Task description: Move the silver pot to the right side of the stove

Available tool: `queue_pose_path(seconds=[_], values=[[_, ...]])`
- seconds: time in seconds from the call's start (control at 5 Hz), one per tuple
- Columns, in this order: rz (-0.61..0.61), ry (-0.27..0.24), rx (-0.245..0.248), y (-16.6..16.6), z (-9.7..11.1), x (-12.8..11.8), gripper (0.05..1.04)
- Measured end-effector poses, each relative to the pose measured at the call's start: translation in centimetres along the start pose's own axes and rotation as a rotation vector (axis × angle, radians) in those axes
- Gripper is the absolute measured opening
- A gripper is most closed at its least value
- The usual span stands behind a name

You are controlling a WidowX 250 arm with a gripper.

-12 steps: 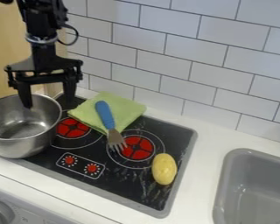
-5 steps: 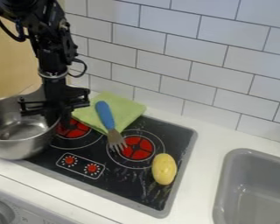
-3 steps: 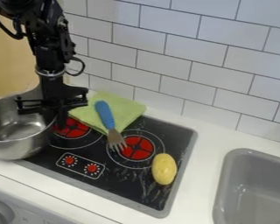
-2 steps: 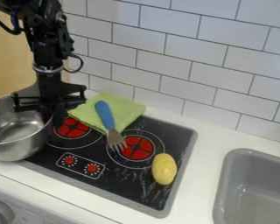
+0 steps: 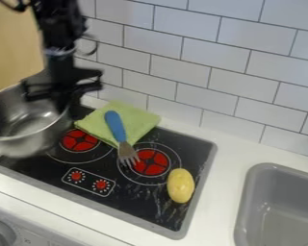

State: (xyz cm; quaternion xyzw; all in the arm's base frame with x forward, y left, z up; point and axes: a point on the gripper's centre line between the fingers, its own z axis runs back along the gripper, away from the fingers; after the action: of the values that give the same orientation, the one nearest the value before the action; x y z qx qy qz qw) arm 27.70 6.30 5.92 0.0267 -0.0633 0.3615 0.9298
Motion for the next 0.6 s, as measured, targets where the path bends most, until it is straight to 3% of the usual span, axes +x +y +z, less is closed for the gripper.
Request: queue_pose_path(seconds=[0.4,0.6], values=[[-0.185,-0.059,-0.081,-7.7,2.9,-0.5,0.051],[-0.279,-0.044,-0.091,-10.3,2.6,-2.1,0.051]])
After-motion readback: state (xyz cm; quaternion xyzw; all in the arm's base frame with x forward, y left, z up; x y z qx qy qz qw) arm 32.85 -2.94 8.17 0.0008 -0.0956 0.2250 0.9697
